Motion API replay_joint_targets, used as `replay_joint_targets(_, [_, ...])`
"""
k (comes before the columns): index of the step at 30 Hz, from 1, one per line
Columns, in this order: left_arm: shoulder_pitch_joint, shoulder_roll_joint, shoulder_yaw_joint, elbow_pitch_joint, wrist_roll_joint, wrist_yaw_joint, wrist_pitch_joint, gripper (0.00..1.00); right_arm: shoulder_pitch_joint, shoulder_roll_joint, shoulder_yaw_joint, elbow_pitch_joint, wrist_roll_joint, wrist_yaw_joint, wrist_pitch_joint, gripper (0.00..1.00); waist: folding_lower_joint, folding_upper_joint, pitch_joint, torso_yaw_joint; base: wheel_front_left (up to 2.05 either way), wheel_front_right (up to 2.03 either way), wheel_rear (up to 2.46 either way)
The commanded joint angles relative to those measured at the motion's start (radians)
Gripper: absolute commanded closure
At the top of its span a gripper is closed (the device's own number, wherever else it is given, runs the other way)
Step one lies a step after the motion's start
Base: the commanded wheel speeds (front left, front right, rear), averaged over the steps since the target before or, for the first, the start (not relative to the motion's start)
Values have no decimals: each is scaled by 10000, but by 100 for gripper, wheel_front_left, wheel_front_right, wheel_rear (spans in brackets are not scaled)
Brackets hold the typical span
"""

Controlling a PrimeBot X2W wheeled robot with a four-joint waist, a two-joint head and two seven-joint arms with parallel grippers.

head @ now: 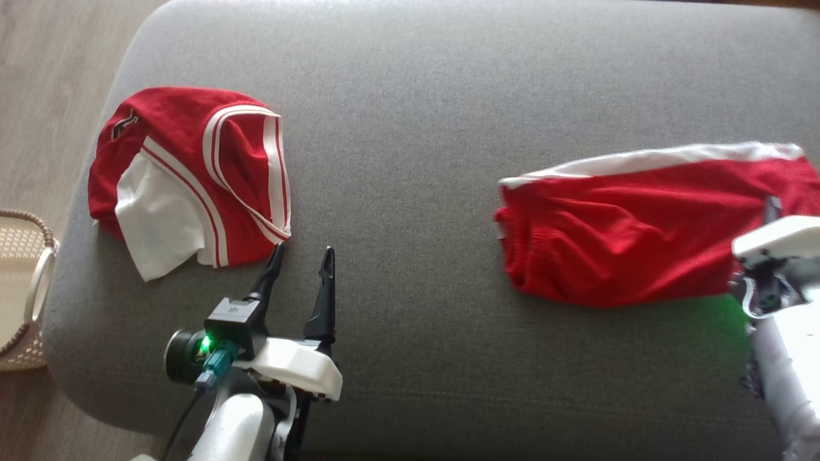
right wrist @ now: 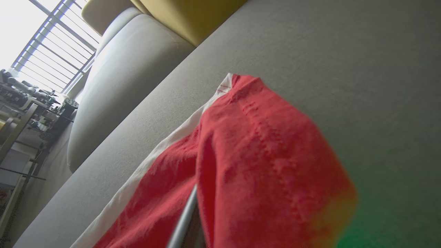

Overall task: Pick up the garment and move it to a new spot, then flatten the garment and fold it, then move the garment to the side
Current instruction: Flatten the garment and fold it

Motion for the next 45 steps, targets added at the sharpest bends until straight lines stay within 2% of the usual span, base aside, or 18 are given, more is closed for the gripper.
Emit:
replay_joint_targets(1, [-185,-1,425,-268,-52,66,-120,0,43,-202,-40,-127,-191,-4,-139,100,0,0,-112,-47,0,0,0])
replay_joint_targets(4, [-105,-1,458,-281,-61,76,-120,0,168,-481,-693,-13,-770,-4,-164,100,0,0,-226,-107,0,0,0])
replay_joint_targets(6, [-69,-1,469,-296,-67,80,-120,0,198,-392,-1006,-62,-1249,-4,-167,100,0,0,-286,-147,0,0,0])
replay_joint_targets(9, [-38,-1,455,-300,-56,58,-120,0,255,-2,-1233,-589,-2055,-4,-169,100,0,0,-365,-176,0,0,0])
replay_joint_targets(11, [-28,-1,482,-313,-53,53,-120,0,291,479,-1149,-1188,-2616,-4,-169,100,0,0,-425,-193,0,0,0])
replay_joint_targets(13, [-7,-1,511,-300,-49,42,-120,0,380,971,-938,-1804,-3042,-4,-170,100,0,0,-487,-199,0,0,0])
replay_joint_targets(17, [61,-1,546,-282,-26,15,-120,0,704,1498,-189,-2737,-3523,-4,-170,100,0,0,-637,-163,0,0,0])
replay_joint_targets(21, [178,-1,598,-292,-22,7,-120,0,1080,1656,1052,-3304,-3192,-4,-171,100,0,0,-760,-103,0,0,0])
replay_joint_targets(25, [246,-1,614,-288,-28,-25,-120,0,1570,1666,2975,-3752,-1894,-4,-92,100,0,0,-810,3,0,0,0])
replay_joint_targets(28, [264,-1,610,-299,-38,-32,-120,0,1955,1668,3945,-4078,-1399,-4,-69,100,0,0,-799,98,0,0,0])
replay_joint_targets(34, [327,-1,543,-330,-63,-5,-120,0,2475,1669,5144,-4438,-803,-4,113,100,0,0,-749,290,0,0,0])
replay_joint_targets(41, [439,-1,626,-232,-12,-14,-120,0,2790,1670,5751,-4335,-507,-4,204,100,0,0,-852,295,0,0,0])
replay_joint_targets(42, [455,-1,637,-217,-3,-18,-120,0,2818,1670,5814,-4284,-461,-4,202,98,0,0,-882,288,0,0,0])
replay_joint_targets(44, [477,-1,656,-195,5,-21,-120,0,2836,1670,5945,-4160,-471,-4,191,56,0,0,-960,258,0,0,0])
replay_joint_targets(45, [489,-1,663,-190,9,-20,-120,0,2840,1670,5977,-4100,-480,-4,172,0,0,0,-995,237,0,0,0])
